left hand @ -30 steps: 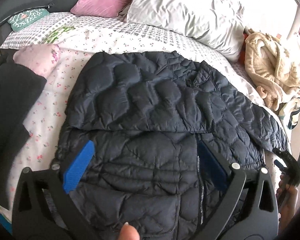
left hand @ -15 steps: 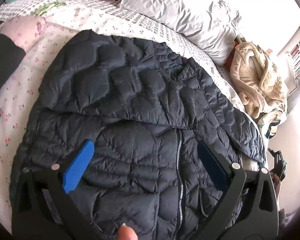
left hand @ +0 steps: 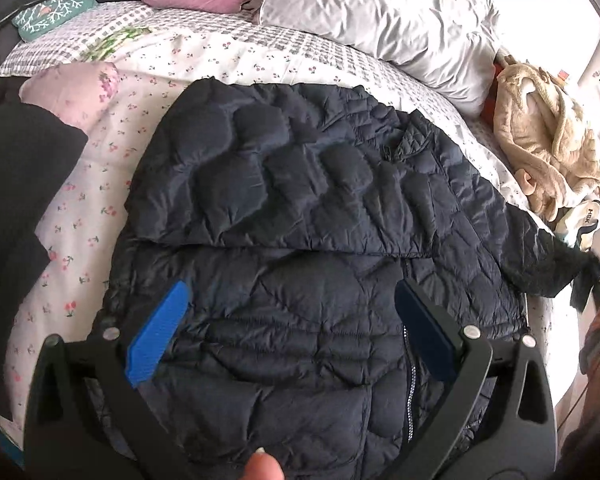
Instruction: Fold large clothes
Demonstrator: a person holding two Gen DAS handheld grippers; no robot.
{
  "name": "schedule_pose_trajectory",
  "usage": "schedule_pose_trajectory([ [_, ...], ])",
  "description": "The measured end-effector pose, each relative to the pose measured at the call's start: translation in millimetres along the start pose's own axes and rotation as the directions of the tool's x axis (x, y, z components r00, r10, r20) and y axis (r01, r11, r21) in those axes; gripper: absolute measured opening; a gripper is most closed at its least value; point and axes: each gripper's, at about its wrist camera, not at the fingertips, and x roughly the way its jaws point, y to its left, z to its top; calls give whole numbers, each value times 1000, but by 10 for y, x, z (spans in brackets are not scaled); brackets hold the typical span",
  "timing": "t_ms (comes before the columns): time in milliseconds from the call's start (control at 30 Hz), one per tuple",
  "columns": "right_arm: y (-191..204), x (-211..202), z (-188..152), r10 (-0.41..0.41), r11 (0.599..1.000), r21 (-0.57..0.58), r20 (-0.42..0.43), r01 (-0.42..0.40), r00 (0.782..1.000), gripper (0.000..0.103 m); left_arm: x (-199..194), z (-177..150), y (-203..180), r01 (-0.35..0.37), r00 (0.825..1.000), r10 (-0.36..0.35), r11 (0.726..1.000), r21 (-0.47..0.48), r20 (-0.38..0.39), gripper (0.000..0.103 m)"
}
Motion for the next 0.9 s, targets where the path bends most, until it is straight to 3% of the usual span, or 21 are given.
schedule_pose_trajectory([
  [167,1050,58,-412,109,966,-229,-55,-118,993,7,-37,19,44,8,1000,-8,1000,-15,6,102],
  [333,1911,242,-1087,161,888,-403,-174,-219,972,7,-68,32,109,10,1000,-10,1000,-27,7,102],
  [467,2339,579,-1828,117,824,-505,-293,-258,949,10,-88,39,162,9,1000,-9,999,-34,4,102],
  [600,2299,1094,-2354,14,835,-497,-412,-237,911,10,-96,59,222,17,1000,-17,999,-52,-1,102],
  [633,2250,1197,-2440,-14,844,-487,-441,-226,897,11,-95,64,232,22,1000,-22,998,-57,-1,102],
  [667,2185,1334,-2535,-44,856,-468,-493,-221,869,14,-90,69,242,24,1000,-24,998,-62,-2,102],
  [767,1943,1601,-2747,-93,893,-385,-664,-233,742,23,-55,81,239,32,999,-33,997,-74,-7,102],
  [800,1888,1616,-2760,-80,898,-362,-693,-250,717,27,-39,85,221,37,999,-38,997,-73,-7,102],
  [833,1849,1590,-2754,-55,903,-338,-705,-267,707,30,-14,94,186,43,999,-44,997,-65,-6,102],
  [867,1797,1554,-2709,-14,911,-295,-719,-287,695,43,5,101,151,47,999,-47,997,-56,-4,102],
  [900,1754,1506,-2648,28,917,-255,-726,-307,687,67,41,104,79,48,999,-49,998,-38,0,102],
])
